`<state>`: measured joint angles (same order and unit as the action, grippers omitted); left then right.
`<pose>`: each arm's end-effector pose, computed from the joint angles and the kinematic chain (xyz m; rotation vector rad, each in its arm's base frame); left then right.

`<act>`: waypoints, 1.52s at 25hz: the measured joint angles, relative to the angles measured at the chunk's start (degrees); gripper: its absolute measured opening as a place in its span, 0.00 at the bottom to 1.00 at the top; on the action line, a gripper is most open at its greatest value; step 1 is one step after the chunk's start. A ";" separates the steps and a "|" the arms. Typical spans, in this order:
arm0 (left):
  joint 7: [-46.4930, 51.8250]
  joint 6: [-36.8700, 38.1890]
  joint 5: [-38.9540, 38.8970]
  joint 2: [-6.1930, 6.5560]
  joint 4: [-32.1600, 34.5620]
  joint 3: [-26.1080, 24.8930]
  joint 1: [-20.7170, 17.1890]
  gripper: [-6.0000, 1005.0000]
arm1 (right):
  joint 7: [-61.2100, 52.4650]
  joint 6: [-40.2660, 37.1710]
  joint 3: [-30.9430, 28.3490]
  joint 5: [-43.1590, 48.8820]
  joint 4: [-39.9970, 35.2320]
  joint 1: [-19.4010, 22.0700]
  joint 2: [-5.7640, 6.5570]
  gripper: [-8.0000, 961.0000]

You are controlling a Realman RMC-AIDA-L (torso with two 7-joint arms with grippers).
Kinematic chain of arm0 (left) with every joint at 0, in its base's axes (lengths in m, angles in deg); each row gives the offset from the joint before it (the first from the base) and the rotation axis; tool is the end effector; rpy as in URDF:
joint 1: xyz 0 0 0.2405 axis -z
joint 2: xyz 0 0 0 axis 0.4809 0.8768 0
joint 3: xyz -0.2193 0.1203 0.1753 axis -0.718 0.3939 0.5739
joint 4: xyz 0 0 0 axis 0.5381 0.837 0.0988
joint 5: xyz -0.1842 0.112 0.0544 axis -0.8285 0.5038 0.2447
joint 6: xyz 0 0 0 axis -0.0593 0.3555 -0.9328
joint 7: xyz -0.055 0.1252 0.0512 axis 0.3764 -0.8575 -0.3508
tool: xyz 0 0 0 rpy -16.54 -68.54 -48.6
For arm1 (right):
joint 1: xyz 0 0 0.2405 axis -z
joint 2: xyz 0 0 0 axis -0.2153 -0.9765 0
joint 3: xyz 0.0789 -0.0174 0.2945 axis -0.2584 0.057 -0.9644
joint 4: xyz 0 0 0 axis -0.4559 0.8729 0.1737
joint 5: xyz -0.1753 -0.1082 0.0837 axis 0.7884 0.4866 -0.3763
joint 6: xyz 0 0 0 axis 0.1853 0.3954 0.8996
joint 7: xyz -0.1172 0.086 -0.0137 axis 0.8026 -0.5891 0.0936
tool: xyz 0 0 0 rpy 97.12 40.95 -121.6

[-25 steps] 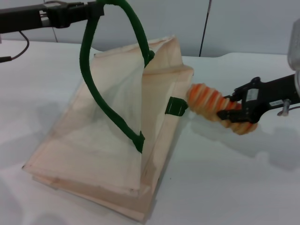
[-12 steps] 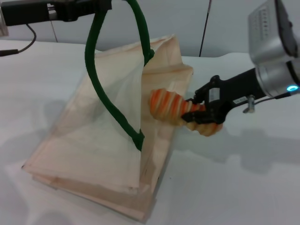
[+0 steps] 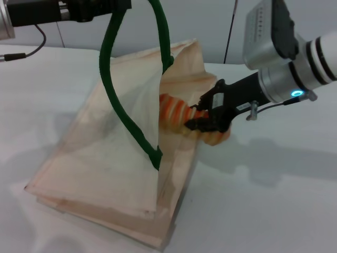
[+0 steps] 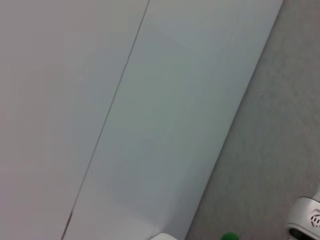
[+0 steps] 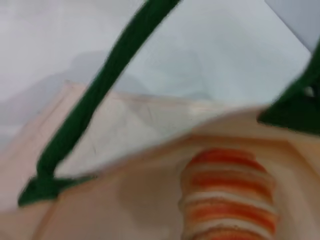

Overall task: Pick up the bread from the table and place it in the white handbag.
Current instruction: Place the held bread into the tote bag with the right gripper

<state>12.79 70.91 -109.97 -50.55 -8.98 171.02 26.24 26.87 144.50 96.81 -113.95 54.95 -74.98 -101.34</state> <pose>-0.2336 0.4581 0.1055 -2.5926 -0.7606 -1.0392 0.1556 0.4724 -0.0870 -3.0417 0.0966 -0.0237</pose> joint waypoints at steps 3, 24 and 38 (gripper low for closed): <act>0.00 0.00 0.00 -0.09 0.00 0.00 0.02 0.13 | 0.00 -0.72 1.39 -3.59 1.83 -0.85 -0.04 0.34; -0.04 -0.09 -0.31 -0.37 0.09 -0.01 0.37 0.13 | -1.64 -5.47 9.71 -16.87 9.39 -2.43 -0.03 0.30; -0.10 -0.09 -0.13 -0.38 0.09 0.00 0.63 0.13 | -3.56 -10.27 10.07 -19.65 9.46 -2.14 -0.25 0.29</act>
<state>12.69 70.82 -110.10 -50.93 -8.89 171.02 26.87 23.31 134.23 106.87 -133.60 64.42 -77.12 -101.59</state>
